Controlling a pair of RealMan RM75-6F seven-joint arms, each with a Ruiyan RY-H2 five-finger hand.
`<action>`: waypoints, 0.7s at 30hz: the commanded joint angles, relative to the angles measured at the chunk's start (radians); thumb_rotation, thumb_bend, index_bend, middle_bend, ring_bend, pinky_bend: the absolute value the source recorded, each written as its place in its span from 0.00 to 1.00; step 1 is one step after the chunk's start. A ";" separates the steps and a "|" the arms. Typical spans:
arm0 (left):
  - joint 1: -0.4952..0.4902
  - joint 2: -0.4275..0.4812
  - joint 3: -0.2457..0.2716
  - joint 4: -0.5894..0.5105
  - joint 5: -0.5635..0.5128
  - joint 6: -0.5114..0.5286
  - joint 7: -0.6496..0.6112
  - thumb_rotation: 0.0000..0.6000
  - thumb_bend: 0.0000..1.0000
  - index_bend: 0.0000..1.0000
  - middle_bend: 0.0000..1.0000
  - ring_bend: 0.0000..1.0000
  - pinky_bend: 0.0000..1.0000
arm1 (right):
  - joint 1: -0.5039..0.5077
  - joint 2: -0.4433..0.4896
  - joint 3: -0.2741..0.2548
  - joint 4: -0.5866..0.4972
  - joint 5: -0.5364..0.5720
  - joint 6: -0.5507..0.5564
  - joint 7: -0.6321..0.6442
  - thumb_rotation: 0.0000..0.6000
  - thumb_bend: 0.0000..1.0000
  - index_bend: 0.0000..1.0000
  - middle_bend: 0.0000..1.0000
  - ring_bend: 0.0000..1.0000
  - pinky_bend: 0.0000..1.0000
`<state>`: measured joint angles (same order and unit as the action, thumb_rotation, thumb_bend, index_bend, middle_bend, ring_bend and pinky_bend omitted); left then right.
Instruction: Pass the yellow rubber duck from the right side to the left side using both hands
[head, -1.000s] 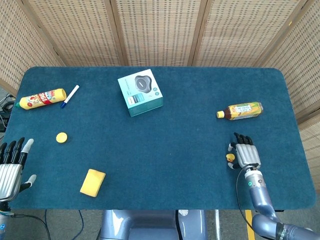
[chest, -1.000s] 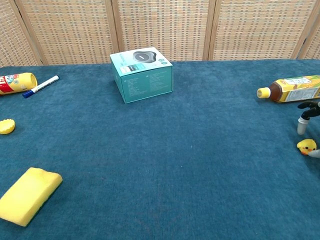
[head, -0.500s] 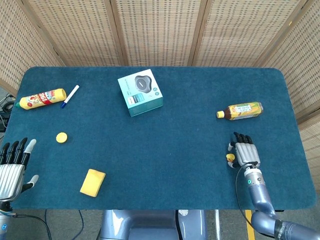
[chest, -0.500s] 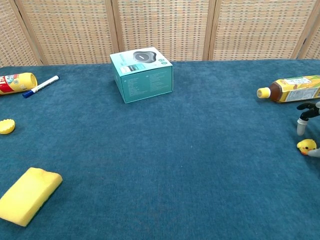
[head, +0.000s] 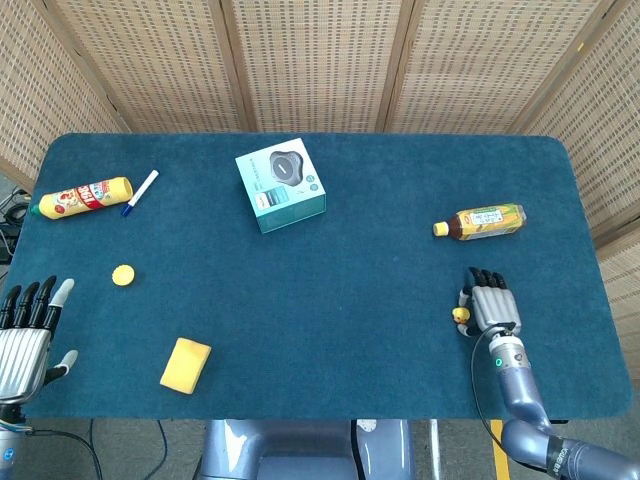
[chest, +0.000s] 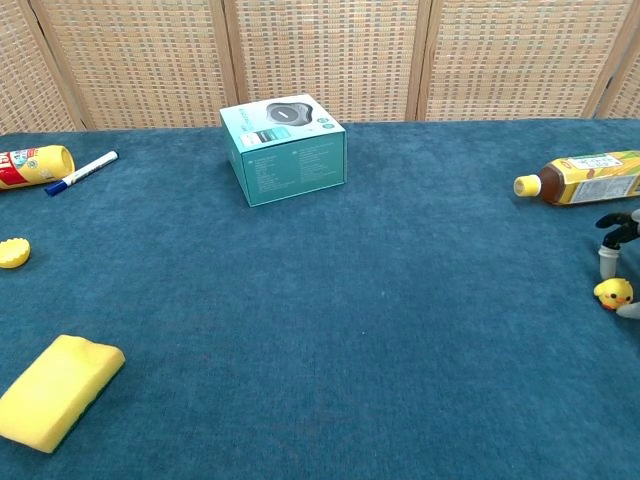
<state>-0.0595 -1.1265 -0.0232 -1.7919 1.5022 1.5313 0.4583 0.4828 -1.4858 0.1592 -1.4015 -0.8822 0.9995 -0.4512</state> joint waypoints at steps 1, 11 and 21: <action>0.000 0.001 0.000 0.000 0.000 -0.001 -0.002 1.00 0.21 0.00 0.00 0.00 0.00 | 0.004 -0.006 -0.002 0.007 0.005 -0.003 -0.003 1.00 0.19 0.49 0.06 0.00 0.00; -0.001 0.003 0.001 -0.001 0.004 -0.004 -0.007 1.00 0.21 0.00 0.00 0.00 0.00 | 0.017 -0.015 -0.005 0.009 0.024 -0.005 -0.019 1.00 0.21 0.53 0.07 0.00 0.00; -0.003 0.003 0.002 -0.001 0.006 -0.008 -0.007 1.00 0.22 0.00 0.00 0.00 0.00 | 0.026 0.010 -0.002 -0.043 0.017 0.026 -0.047 1.00 0.22 0.53 0.07 0.00 0.00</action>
<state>-0.0625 -1.1235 -0.0209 -1.7929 1.5087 1.5236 0.4510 0.5074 -1.4806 0.1561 -1.4369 -0.8621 1.0200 -0.4930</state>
